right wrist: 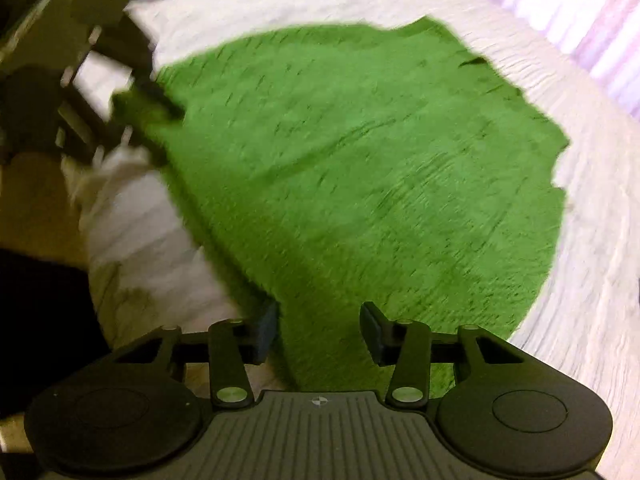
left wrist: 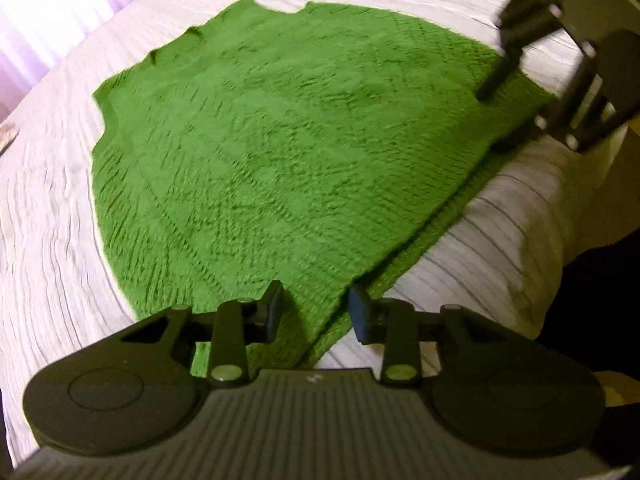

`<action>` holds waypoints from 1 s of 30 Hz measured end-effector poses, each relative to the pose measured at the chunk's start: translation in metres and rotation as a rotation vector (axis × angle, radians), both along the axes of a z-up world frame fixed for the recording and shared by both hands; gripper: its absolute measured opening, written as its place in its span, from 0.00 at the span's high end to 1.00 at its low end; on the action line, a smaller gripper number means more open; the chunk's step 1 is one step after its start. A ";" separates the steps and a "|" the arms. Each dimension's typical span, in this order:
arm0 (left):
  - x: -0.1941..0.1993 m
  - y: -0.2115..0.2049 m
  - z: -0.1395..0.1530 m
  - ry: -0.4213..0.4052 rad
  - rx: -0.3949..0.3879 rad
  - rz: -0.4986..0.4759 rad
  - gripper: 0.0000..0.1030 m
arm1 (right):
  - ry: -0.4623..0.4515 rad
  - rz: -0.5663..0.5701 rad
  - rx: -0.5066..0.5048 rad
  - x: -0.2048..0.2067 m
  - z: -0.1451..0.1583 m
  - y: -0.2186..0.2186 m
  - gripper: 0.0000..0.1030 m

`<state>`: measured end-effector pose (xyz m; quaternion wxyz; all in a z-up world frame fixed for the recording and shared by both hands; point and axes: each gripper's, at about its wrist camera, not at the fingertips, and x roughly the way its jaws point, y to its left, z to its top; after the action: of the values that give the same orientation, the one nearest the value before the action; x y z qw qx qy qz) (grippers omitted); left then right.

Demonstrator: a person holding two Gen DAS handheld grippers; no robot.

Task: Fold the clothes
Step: 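Grasp the vest hem with both grippers and pull it straight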

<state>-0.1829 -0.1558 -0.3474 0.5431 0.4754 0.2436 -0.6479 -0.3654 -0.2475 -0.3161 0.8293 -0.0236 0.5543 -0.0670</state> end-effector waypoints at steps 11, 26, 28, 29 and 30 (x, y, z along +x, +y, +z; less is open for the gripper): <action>0.006 0.015 0.007 0.010 -0.006 -0.075 0.98 | -0.093 -0.032 -0.009 0.001 0.007 -0.005 0.99; 0.007 0.013 0.003 0.049 0.112 -0.116 0.91 | 0.047 -0.190 0.440 -0.005 0.006 -0.059 0.78; 0.025 0.008 0.023 0.186 0.123 -0.030 0.83 | -0.026 -0.293 0.498 -0.011 0.022 -0.075 0.51; 0.036 0.006 0.034 0.251 0.111 0.020 0.83 | -0.079 -0.338 0.509 -0.014 0.031 -0.084 0.52; 0.046 0.004 0.042 0.285 0.079 0.075 0.81 | -0.131 -0.388 0.521 -0.015 0.040 -0.093 0.52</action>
<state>-0.1373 -0.1517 -0.3056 0.5078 0.3900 0.3610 -0.6780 -0.3801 -0.3405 -0.2757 0.8129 0.2998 0.4926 -0.0811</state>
